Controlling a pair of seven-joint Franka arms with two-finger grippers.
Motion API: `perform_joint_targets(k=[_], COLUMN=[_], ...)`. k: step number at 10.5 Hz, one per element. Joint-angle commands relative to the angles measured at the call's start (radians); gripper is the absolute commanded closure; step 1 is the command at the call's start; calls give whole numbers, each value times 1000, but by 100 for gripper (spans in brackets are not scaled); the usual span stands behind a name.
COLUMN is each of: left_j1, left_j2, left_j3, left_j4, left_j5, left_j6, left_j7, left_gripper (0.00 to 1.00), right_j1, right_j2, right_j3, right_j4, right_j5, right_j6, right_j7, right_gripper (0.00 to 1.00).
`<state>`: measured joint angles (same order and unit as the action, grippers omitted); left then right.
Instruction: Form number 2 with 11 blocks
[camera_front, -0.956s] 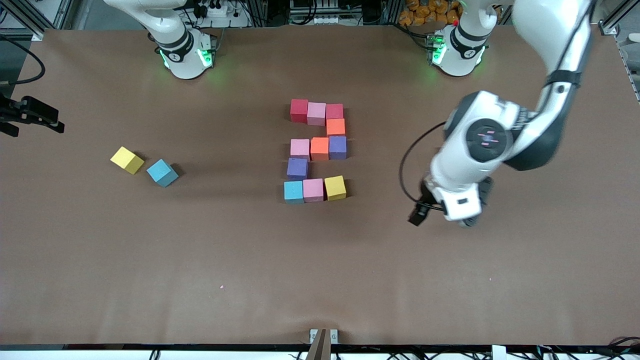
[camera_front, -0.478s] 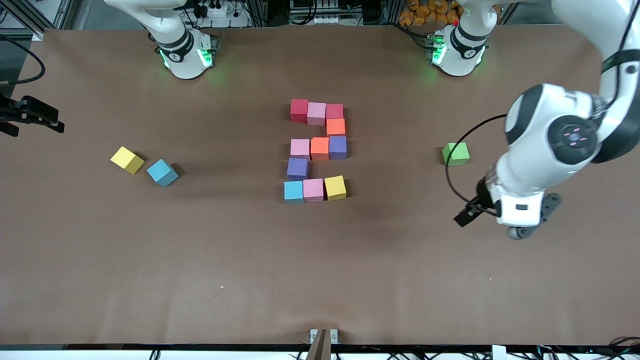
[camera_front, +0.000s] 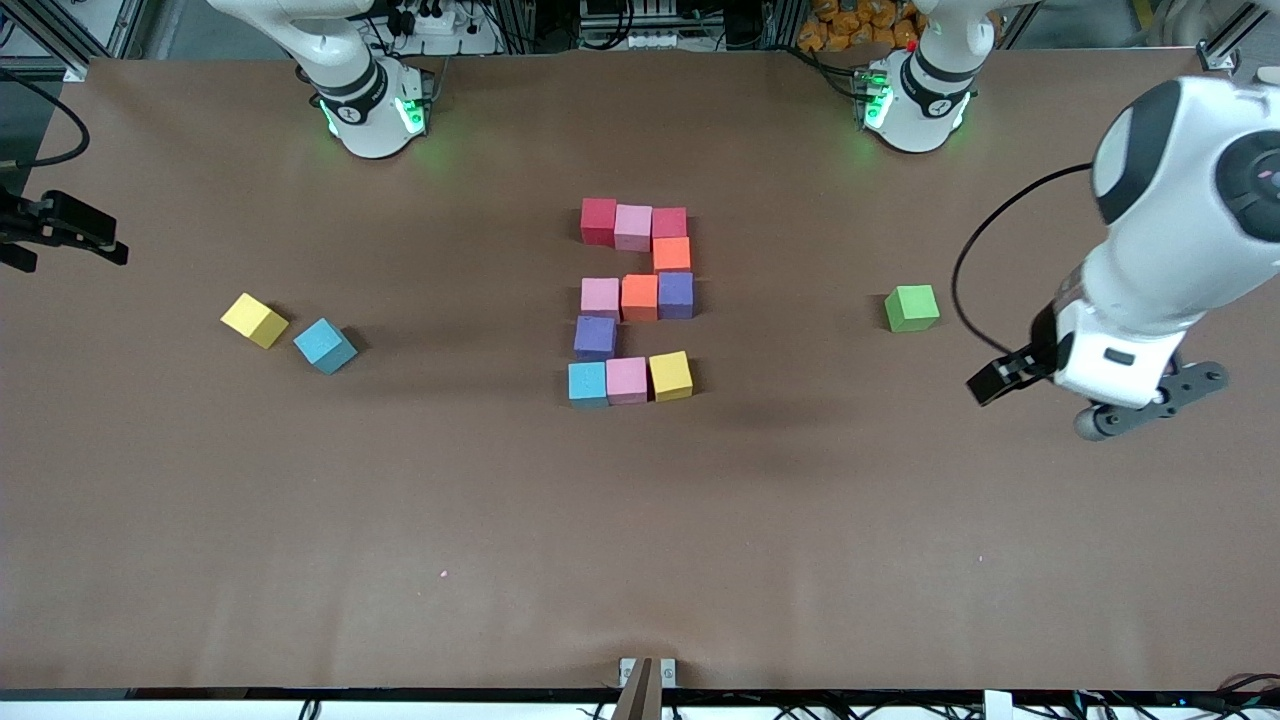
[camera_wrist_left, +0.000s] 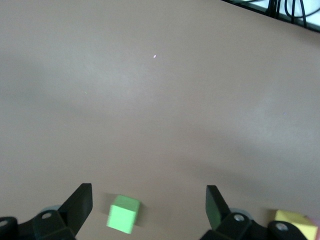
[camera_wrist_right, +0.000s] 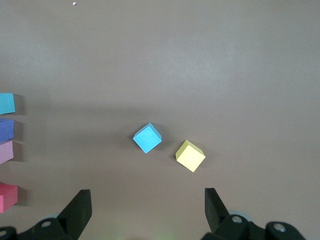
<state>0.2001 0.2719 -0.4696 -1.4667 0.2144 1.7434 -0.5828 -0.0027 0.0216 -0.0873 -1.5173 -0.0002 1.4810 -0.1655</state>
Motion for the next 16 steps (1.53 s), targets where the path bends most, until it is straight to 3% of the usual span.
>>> perform_joint_targets(k=[1,2,4,7,9,13,16], left_j1=[25,22,-28,-73,-135,-227,-246], left_j2=[-66,-88,-132,-247,-295,-362,-362], left_j3=[-6,11,167,241,348,440,442], left_j4=[-18,-18,-24,-136,-167,-212,-195], left_j5=[-23,-32,-204,-230,-242,-241,-231], left_j6=[-71,-80,-82,-97,-99,-119,-130], left_j7=[116,185,323,371,449,482,485], left_gripper=[0,0,0,0,0,0,0], right_j1=[6,7,7,7,7,7,7], right_j2=[-3,-3,-3,-3,-3,-2,0], right_j3=[-2,-2,0,-2,-2,-2,-2], right_j4=[9,6,6,6,5,5,5], right_j5=[-11,-9,-9,-9,-9,-9,-9], right_j6=[-13,-13,-13,-11,-13,-11,-5], right_j7=[14,14,14,15,15,15,14], right_gripper=[0,0,0,0,0,0,0])
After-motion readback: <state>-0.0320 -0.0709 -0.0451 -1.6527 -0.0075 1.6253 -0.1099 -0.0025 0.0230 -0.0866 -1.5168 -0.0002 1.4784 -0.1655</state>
